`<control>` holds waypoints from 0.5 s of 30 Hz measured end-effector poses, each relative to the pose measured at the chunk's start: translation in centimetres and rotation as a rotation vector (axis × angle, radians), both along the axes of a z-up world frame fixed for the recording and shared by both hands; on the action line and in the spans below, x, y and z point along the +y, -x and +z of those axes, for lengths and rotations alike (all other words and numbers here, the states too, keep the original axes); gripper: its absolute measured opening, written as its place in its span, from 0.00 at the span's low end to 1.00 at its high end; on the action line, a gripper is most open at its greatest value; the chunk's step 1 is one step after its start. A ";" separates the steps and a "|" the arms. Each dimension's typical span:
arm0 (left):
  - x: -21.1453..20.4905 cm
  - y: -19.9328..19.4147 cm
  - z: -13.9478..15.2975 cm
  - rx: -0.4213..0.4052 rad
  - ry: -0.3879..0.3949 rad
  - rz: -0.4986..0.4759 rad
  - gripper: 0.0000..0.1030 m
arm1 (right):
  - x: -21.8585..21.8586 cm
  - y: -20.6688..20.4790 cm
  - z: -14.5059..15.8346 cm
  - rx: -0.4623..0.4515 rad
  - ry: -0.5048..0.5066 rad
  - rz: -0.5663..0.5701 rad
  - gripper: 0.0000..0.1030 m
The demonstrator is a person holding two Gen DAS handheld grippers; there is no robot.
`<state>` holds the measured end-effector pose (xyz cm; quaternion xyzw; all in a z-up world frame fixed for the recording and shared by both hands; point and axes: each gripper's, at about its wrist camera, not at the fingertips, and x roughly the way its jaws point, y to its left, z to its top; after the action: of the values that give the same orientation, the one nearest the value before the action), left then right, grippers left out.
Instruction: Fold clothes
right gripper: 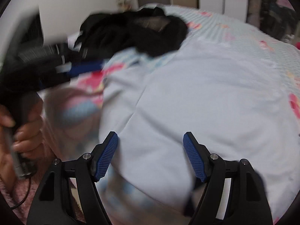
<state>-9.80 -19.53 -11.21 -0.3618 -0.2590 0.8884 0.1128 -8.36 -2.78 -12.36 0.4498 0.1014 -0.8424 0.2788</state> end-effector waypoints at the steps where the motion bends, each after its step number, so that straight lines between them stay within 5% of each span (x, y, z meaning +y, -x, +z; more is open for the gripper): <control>1: 1.0 0.2 0.0 -0.011 0.043 -0.018 0.44 | -0.7 -0.1 -1.0 -0.024 -0.031 0.012 0.73; 4: 2.4 1.1 -2.8 -0.218 0.358 0.102 0.45 | -0.8 -2.0 -1.4 0.018 -0.077 0.091 0.73; 6: 2.3 1.3 -3.4 -0.243 0.400 0.129 0.42 | -0.2 -3.0 -1.0 0.017 -0.073 0.145 0.70; 11: 4.5 -0.8 0.9 0.010 0.396 0.115 0.52 | 7.7 -2.0 2.3 -0.033 0.116 -0.052 0.70; 15: 9.6 -0.7 0.9 0.010 0.266 -0.081 0.52 | 15.6 -1.5 4.4 0.015 0.141 -0.283 0.71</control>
<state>-9.09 -9.90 -10.29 -0.3793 -0.1234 0.9115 0.1008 -6.84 12.87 -7.93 0.4326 -0.0202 -0.8816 0.1876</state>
